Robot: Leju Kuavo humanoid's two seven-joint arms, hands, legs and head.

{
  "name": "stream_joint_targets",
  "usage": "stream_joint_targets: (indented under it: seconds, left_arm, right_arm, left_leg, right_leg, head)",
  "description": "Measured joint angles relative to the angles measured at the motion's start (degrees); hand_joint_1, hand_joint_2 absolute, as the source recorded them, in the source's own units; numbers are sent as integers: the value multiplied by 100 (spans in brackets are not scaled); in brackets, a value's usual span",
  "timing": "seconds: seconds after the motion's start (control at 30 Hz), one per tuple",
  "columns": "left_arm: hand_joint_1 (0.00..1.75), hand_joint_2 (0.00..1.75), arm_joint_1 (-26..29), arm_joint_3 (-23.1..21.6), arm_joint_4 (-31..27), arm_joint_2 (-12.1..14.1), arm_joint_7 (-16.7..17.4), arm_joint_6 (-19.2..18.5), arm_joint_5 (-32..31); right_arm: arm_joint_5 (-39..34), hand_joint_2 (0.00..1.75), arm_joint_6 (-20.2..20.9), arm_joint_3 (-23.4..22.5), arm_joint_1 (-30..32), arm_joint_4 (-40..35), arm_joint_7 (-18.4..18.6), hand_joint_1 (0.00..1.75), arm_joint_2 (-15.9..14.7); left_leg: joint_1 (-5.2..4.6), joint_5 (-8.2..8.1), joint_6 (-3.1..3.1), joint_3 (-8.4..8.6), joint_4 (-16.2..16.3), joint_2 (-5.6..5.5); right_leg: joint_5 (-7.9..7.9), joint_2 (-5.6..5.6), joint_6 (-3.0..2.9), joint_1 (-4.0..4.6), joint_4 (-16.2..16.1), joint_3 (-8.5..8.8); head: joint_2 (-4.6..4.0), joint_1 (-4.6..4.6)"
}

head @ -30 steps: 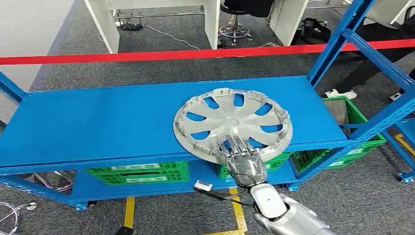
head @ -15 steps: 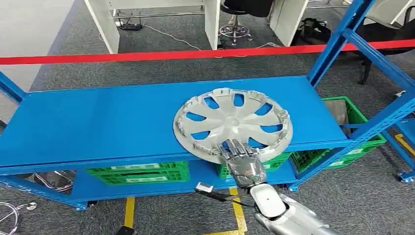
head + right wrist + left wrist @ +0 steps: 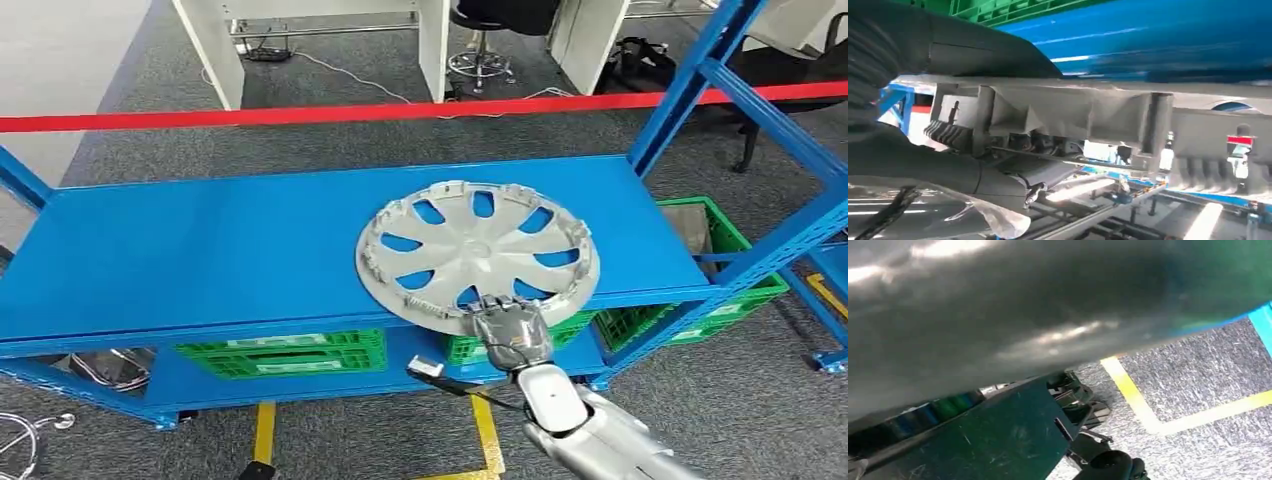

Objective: Take the parts from the cabinet and place them on the table.

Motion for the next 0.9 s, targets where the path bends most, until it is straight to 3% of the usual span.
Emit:
stream_joint_targets:
  seconds: [0.27, 0.37, 0.4, 0.43, 0.47, 0.5, 0.53, 0.57, 0.63, 0.67, 0.77, 0.83, 0.9]
  left_arm:
    - [0, 0, -14, 74, 0, 0, -28, -24, -33]
    - [0, 0, -13, 129, 0, 2, -81, -177, 17]
    - [0, 0, -17, 144, 0, 2, -107, -236, 20]
    - [0, 0, -19, 153, 0, 2, -122, -286, 17]
    - [0, 0, -9, 162, 0, 0, -125, -315, 15]
    - [0, 0, 10, 179, 0, 2, -129, -332, 5]
    - [0, 0, 15, 210, 0, 4, -142, -343, -20]
    - [0, 0, 10, 225, 0, 2, -149, -354, -52]
    - [0, 0, -15, 236, 0, -7, -151, -356, -98]
    - [0, 0, -24, 243, 0, -7, -151, -356, -103]
    - [0, 0, -24, 249, 0, -17, -146, -356, -120]
    - [0, 0, -25, 254, 0, -13, -146, -356, -120]
    - [0, 0, -37, 256, 0, -15, -146, -356, -125]
  right_arm:
    - [-7, 175, -181, 89, -26, -403, 414, 175, -94]
    - [-7, 175, -273, 392, -160, -993, 969, 175, -442]
    - [-7, 175, -319, 415, -183, -1390, 821, 175, -593]
    - [-7, 175, -409, 252, -1, -1858, 442, 175, -593]
    - [-11, 175, -499, -130, 258, -2422, -245, 175, -450]
    - [8, 175, -526, -626, 580, -2915, -1183, 175, 25]
    - [20, 175, -527, -1097, 906, -3304, -2196, 175, 551]
    - [-15, 175, -529, -1511, 1110, -3726, -3682, 175, 951]
    - [-13, 175, -583, -1866, 1223, -4419, -6250, 175, 1385]
    - [4, 175, -614, -1941, 1321, -4698, -6713, 175, 1529]
    - [-22, 175, -603, -2134, 1573, -5264, -6510, 175, 1856]
    - [-33, 175, -610, -2293, 1521, -5524, -6201, 175, 2005]
    - [-24, 175, -610, -2354, 1589, -5642, -6116, 175, 2061]
  left_leg:
    - [0, 0, 0, -2, 0, -1]
    - [-6, 3, 4, -12, 4, -2]
    - [-8, 4, 6, -11, 8, -3]
    - [-7, 5, 7, -12, 8, -24]
    - [-4, 5, 7, -18, 8, -47]
    - [5, 4, 7, -24, 8, -50]
    - [2, 3, 5, -36, 8, -43]
    - [-7, 3, 6, -49, 8, -34]
    - [-6, 4, 5, -49, 8, -35]
    - [1, 3, 5, -48, 7, -48]
    - [2, 3, 4, -51, 6, -77]
    - [2, 3, 2, -43, 6, -61]
    - [-3, 3, 3, -38, 7, -57]
  right_leg:
    - [0, -4, 0, 0, 0, -1]
    - [3, -5, 2, -4, 3, -10]
    - [3, -9, 2, -7, 3, -14]
    - [0, -31, 3, -6, 2, -4]
    - [-2, -54, 4, 0, 3, 6]
    - [-2, -50, 3, 11, 4, 0]
    - [-2, -40, 3, 7, 9, -21]
    - [-3, -28, 3, -2, 18, -48]
    - [-12, -36, -1, -1, 23, -57]
    - [-21, -54, -12, 8, 23, -47]
    - [-33, -89, -17, 5, 24, -33]
    - [-28, -61, -17, 4, 24, -30]
    - [-22, -59, -9, -2, 23, -27]
  head:
    - [0, 0]
    - [0, -2]
    - [0, -9]
    - [0, 2]
    - [0, 11]
    - [0, 7]
    - [0, 0]
    - [0, -13]
    - [0, -2]
    - [0, -4]
    - [0, 0]
    - [0, 4]
    - [0, 2]
